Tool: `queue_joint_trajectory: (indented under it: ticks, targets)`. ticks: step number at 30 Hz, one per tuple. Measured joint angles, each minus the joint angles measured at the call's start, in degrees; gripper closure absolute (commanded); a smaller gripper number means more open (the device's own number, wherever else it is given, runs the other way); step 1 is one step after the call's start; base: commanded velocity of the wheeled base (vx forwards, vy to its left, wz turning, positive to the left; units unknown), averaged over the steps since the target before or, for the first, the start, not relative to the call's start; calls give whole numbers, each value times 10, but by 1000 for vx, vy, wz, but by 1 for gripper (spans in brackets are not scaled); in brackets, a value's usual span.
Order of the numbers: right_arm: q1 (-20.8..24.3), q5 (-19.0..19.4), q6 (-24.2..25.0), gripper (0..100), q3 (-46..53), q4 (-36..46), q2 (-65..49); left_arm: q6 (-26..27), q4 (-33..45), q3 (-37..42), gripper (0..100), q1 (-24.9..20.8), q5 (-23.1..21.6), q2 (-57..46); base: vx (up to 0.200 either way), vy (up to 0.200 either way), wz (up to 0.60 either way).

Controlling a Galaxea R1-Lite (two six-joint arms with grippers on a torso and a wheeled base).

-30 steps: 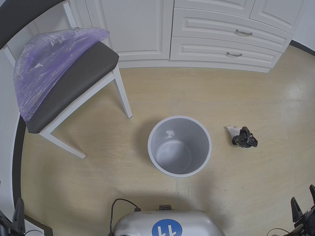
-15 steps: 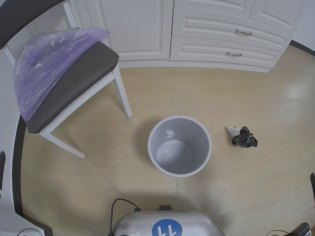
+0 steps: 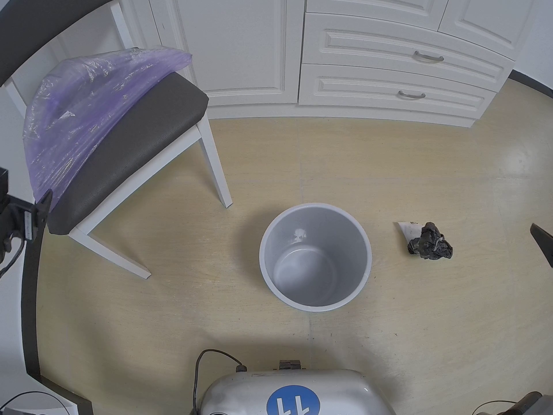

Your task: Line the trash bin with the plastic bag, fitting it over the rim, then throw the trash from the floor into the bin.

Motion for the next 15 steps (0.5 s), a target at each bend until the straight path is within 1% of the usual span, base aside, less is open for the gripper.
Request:
queue_joint_trajectory:
  ticks: [3,5,7,15]
  targets:
    - [2,-8,-1,0,-15,-18,38,63,-55,-12,0,4,36,66,0,0,0]
    - [4,-11,-3,0,-23,-27,59,87,-77,-20,0,6,59,103,0,0,0]
    - [5,-13,-4,0,-31,-33,78,105,-81,-30,0,8,76,136,0,0,0]
    - [-3,-16,-4,0,-39,-36,114,119,-84,-66,0,11,100,197,0,0,0]
